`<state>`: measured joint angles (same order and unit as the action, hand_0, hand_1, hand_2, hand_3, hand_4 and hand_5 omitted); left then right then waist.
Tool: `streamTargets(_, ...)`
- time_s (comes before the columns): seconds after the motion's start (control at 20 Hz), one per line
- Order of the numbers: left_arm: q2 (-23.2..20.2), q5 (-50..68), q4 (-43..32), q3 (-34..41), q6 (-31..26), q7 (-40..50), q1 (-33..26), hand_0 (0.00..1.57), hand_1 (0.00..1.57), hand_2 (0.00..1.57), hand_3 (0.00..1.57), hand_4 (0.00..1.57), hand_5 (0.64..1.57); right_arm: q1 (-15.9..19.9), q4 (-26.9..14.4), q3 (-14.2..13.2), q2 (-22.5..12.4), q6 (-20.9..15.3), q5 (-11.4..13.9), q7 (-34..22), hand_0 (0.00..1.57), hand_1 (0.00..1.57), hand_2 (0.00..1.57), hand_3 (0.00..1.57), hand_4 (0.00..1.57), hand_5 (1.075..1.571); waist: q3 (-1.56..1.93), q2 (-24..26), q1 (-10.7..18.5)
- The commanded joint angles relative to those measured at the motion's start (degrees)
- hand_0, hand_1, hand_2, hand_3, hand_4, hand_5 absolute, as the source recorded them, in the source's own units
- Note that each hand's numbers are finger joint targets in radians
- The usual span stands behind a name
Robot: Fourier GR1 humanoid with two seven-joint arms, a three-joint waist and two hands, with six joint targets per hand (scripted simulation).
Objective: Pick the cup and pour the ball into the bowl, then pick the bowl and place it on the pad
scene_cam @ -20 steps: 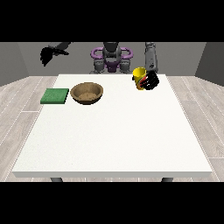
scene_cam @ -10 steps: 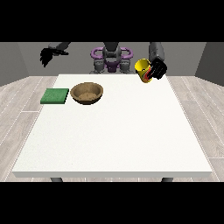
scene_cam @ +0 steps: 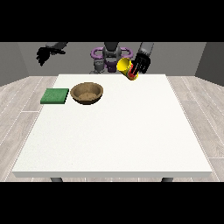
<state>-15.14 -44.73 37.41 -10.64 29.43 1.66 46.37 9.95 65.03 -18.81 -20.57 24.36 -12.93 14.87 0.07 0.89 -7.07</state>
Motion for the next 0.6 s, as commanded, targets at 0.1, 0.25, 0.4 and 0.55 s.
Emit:
streamTargets(0.1, 3.33, -15.54, -2.21, -10.28, -0.39, 12.29, 5.06, 1.55, 1.55, 1.57, 1.57, 1.57, 1.203, 0.47, -3.18, -0.61, -0.91, 0.52, 0.07, -0.05, 0.00, 0.00, 0.00, 0.00, 0.00, 1.570, 0.09, 2.46, -0.01)
streamTargets(0.25, 5.25, -22.22, -2.43, -15.13, -3.77, 16.25, 9.48, 1.54, 1.54, 1.57, 1.57, 1.48, 1.334, 1.89, -5.18, -1.33, -1.29, 0.60, -0.08, 1.20, 0.00, 0.00, 0.00, 0.00, 0.00, 1.571, 0.12, 2.42, 0.74)
streamTargets(0.4, 6.98, -27.44, -4.41, -19.97, -7.82, 17.15, 9.33, 1.49, 1.49, 1.57, 1.57, 1.51, 1.316, 1.16, -4.85, -0.87, -2.90, 3.41, -0.42, 0.53, 0.00, 0.00, 0.00, 0.00, 0.00, 1.571, 0.05, 2.81, -1.44)
streamTargets(0.55, 9.92, -32.26, -5.07, -24.57, -11.62, 18.54, 9.17, 1.50, 1.50, 1.57, 1.57, 1.57, 1.056, 0.84, -5.86, -1.04, -2.24, 2.80, -0.16, 1.41, 0.00, 0.00, 0.00, 0.00, 0.00, 1.571, 0.01, 3.26, -0.80)
